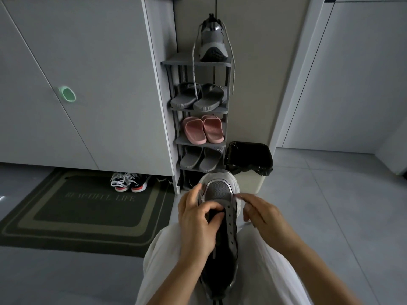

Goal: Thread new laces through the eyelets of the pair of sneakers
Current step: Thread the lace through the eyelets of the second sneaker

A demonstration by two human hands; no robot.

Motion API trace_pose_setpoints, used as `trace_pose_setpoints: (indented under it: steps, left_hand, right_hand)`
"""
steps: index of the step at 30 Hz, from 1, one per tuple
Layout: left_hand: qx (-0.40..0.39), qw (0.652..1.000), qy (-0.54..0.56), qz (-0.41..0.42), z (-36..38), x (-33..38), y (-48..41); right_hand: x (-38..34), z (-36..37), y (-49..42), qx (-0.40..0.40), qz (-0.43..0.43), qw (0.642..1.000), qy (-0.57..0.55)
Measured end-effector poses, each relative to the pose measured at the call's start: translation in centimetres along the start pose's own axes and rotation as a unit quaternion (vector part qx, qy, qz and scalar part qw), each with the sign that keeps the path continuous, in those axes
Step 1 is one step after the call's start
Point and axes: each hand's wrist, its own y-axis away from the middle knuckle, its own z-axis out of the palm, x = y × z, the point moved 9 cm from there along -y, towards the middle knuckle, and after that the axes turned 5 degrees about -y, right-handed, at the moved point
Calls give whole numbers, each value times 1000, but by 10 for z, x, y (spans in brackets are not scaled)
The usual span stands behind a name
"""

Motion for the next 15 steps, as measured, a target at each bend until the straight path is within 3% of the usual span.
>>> trace_pose_setpoints:
  steps: [4, 9, 15]
  left_hand:
    - [-28, 997, 42, -50, 5, -9, 4]
    - [-41, 991, 87, -95, 10, -12, 11]
    - [-16, 990, 112, -88, 9, -11, 11]
  right_hand:
    - [-7, -5, -2, 27, -6, 999, -18]
    - [-23, -7, -6, 62, -92, 989, 100]
    - [-41, -3, -13, 51, -154, 965, 205]
